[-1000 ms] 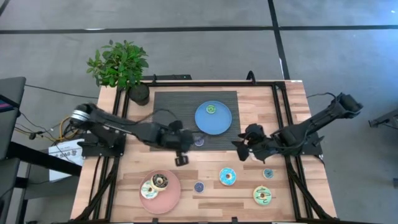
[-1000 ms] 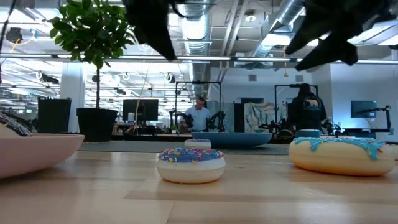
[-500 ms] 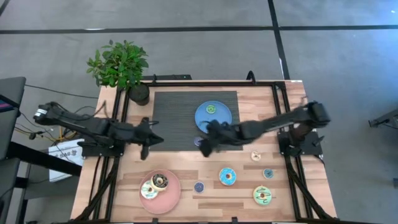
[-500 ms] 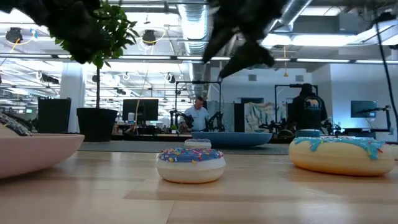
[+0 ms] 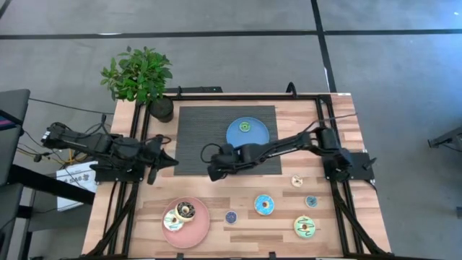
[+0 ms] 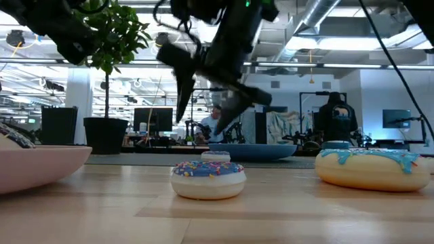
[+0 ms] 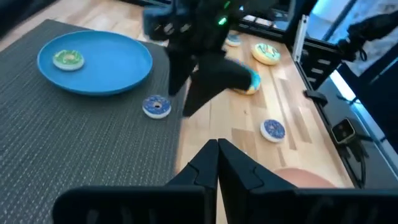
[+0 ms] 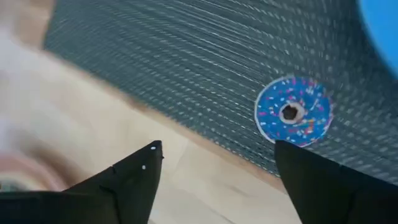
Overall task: Pick & Place donuts
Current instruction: Put the top small purple donut on the blue plate
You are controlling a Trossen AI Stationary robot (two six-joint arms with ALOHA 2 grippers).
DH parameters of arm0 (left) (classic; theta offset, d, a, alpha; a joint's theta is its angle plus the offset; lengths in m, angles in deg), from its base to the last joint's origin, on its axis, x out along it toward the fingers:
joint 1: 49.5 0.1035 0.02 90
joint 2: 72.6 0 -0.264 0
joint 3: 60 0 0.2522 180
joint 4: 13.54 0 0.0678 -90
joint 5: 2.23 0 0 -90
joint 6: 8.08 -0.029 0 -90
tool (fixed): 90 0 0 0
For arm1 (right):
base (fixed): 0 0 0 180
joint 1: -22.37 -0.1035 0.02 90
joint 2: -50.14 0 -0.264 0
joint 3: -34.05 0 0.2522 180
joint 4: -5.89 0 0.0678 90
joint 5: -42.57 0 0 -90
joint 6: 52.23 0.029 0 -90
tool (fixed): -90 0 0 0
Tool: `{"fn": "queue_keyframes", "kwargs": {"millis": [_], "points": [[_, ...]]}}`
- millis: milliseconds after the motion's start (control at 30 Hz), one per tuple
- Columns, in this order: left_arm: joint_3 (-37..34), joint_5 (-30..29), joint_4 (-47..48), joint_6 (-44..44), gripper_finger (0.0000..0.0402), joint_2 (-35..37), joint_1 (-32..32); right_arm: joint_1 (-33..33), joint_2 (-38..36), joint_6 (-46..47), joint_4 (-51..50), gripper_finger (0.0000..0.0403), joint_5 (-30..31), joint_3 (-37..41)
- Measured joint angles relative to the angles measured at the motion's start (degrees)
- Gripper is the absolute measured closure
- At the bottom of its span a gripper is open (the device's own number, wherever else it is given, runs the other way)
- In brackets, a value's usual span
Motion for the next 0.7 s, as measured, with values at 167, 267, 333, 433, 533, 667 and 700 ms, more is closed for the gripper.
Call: {"fn": "queue_keyframes", "kwargs": {"millis": [167, 267, 333, 433, 533, 667, 700], "points": [[0.0, 1.1, 0.6, -1.5, 0.0401, -0.1, 0.0, -0.3, 2.9, 7.8, -2.5, 0.007, 2.1, -0.1], [0.0, 1.1, 1.9, -1.5, 0.0401, -0.1, 0.0, -1.0, 3.4, 10.3, -4.9, 0.0062, 5.7, 0.1], [0.0, 1.1, 2.8, -1.5, 0.0401, -0.1, 0.0, -1.2, 3.6, 11.7, -5.0, 0.0061, 7.8, -0.1], [0.0, 1.1, 3.3, -1.6, 0.0401, -0.1, 0.0, -1.3, 3.6, 12.6, -5.7, 0.0061, 8.6, 0.0], [0.0, 1.0, 4.0, -1.6, 0.0401, -0.1, 0.0, -1.1, 3.5, 13.5, -7.1, 0.0062, 8.8, 0.0], [0.0, 1.0, 4.2, -2.5, 0.0401, -0.1, 0.0, -1.0, 3.5, 13.4, -7.3, 0.0063, 8.4, -0.4], [0.0, 1.0, 4.2, -2.7, 0.0401, -0.1, 0.0, -1.0, 3.5, 13.3, -7.3, 0.0063, 8.4, -0.6]]}}
